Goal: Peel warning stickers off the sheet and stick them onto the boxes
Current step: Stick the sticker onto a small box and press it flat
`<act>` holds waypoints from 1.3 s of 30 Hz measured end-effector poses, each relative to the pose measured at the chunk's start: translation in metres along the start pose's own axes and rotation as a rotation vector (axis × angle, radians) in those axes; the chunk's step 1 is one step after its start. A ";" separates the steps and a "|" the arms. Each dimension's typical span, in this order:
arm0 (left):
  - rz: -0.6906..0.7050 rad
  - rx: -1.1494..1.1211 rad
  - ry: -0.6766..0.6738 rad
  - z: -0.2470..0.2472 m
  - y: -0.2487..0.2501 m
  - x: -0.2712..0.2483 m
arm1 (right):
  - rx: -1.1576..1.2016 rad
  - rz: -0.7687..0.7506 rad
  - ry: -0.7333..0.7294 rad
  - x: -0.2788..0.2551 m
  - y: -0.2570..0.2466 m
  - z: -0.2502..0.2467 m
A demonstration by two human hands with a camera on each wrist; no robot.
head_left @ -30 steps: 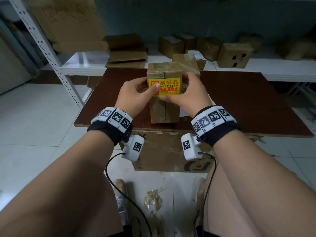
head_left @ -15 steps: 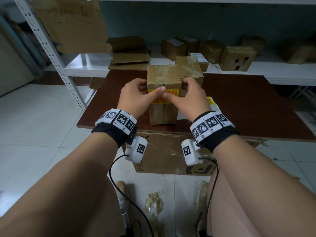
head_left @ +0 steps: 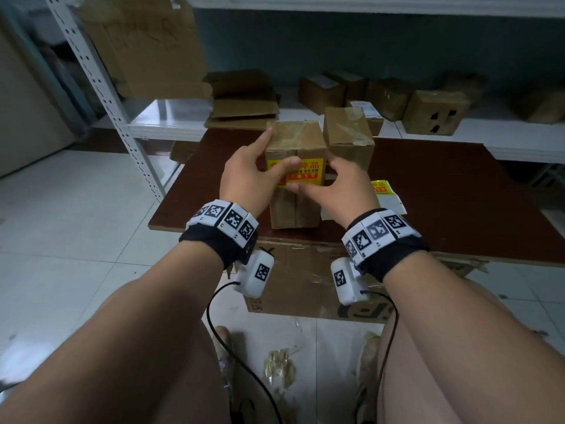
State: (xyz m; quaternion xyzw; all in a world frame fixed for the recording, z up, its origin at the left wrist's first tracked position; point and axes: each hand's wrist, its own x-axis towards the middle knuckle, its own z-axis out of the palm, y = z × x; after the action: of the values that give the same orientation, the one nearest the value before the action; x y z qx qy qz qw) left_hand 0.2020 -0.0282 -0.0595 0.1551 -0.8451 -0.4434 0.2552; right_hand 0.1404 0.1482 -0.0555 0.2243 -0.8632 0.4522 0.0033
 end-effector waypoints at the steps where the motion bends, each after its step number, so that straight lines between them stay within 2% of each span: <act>1: 0.008 -0.015 0.016 -0.002 0.002 -0.001 | 0.030 0.005 0.014 0.000 -0.001 0.000; 5: -0.008 -0.127 0.088 -0.007 0.008 -0.004 | 0.126 0.048 0.070 -0.001 -0.006 -0.002; 9: 0.029 -0.197 0.097 -0.007 0.010 -0.005 | 0.125 0.089 0.095 0.001 -0.006 -0.003; 19: -0.123 -0.352 0.080 -0.006 0.004 -0.005 | 0.064 0.060 -0.060 0.002 0.001 -0.009; 24: -0.204 -0.427 -0.021 -0.008 0.006 -0.003 | 0.169 0.204 -0.188 0.003 0.005 0.003; 27: -0.223 -0.374 -0.141 -0.003 0.006 -0.008 | 0.170 0.181 -0.116 0.005 0.006 0.007; 29: -0.182 -0.344 -0.161 0.005 0.001 -0.010 | 0.170 0.155 -0.054 0.005 0.006 0.010; 31: -0.140 -0.314 -0.084 0.006 -0.001 -0.012 | 0.191 0.132 0.021 0.006 0.007 0.013; 35: -0.190 -0.345 0.105 -0.002 -0.001 -0.006 | 0.255 0.090 0.137 0.010 0.002 0.012; 39: -0.270 -0.318 0.170 -0.014 -0.005 0.004 | 0.316 0.137 0.140 0.014 0.001 0.025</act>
State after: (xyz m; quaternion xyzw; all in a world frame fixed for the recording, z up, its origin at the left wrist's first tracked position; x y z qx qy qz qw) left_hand 0.2069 -0.0420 -0.0563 0.2616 -0.7116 -0.5864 0.2852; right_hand 0.1326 0.1237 -0.0678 0.1306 -0.7926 0.5956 -0.0029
